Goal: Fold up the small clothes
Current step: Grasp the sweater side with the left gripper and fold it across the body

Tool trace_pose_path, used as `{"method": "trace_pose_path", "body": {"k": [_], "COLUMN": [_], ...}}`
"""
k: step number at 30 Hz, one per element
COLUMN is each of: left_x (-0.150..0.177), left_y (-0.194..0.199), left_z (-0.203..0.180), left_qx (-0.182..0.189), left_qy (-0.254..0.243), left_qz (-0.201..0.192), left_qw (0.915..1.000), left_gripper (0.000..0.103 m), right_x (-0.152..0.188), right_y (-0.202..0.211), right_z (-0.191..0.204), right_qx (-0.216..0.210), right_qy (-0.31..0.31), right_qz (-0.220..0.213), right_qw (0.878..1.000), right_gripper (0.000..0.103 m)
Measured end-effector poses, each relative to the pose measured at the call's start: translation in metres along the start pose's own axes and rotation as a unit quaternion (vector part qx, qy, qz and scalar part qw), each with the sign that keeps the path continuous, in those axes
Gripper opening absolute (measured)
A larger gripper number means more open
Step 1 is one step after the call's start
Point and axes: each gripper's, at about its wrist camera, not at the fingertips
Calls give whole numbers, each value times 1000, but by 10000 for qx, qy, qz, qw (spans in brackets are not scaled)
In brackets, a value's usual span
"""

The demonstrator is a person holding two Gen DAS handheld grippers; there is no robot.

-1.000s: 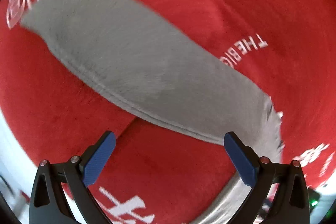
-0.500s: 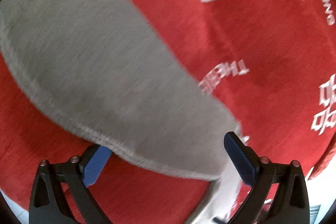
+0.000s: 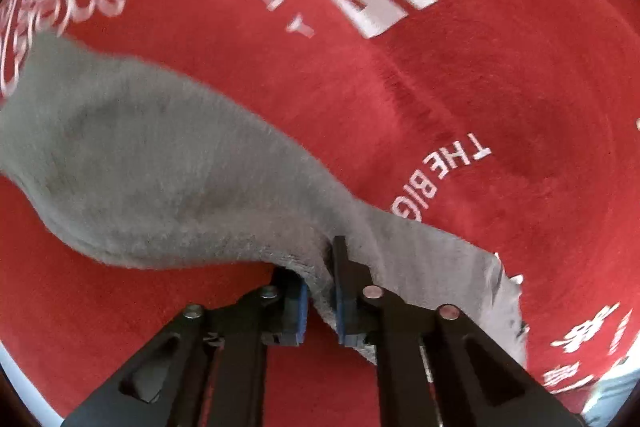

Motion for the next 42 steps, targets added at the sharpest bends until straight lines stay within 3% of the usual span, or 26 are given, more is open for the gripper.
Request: {"method": "trace_pose_path", "body": {"k": [4,8,14,19,25,29,32,34,36,39,42], "left_x": [-2,6,47,118,212,250,255,251,241,224,200], "left_y": [20,40,46,30,-5,-17,-18,-11,2,19,28], "left_z": [-38,-98,-207,-275,-308,-304,-297,-296,-292,-282,-264], "left_qx": [285,827,1697,2153,1989,1727,1525,1445,1311,1161,762], "left_qy": [-629,-1387,-2440,-3079,-3665,-3963,-3945,-3964,-3957,-3934,-3905], "left_qz": [-301,-388,-223,341,1160,1471,1548,1576,1429,1280,1110], "left_qw": [9972,9861,9545,9261,9015,8897,8928,8928,8977,9030,9107], "left_gripper": [11,11,11,11,11,11,12,30,71,73,73], "right_x": [5,12,19,37,69,88,91,86,78,54,23], "right_y": [5,14,37,56,68,69,74,79,84,91,93], "right_z": [-13,-32,-72,-123,-193,-230,-244,-247,-240,-225,-199], "right_qx": [-58,-57,35,147,367,455,512,552,594,600,534], "right_qy": [-215,-444,-877,-1497,-2292,-2700,-2728,-2606,-2406,-1982,-1365], "right_qz": [-64,-187,-491,-691,-826,-826,-839,-887,-971,-1152,-1373], "right_qw": [9997,9988,9949,9862,9692,9582,9570,9598,9639,9715,9796], "right_gripper": [103,103,103,103,103,103,103,103,103,103,103]}}
Point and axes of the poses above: each gripper's, at about its wrist camera, not at the fingertips, and y roughly against the way its jaws point, z to its left, x to its underside, and after that the axes turned 10 degrees about -z, right-handed
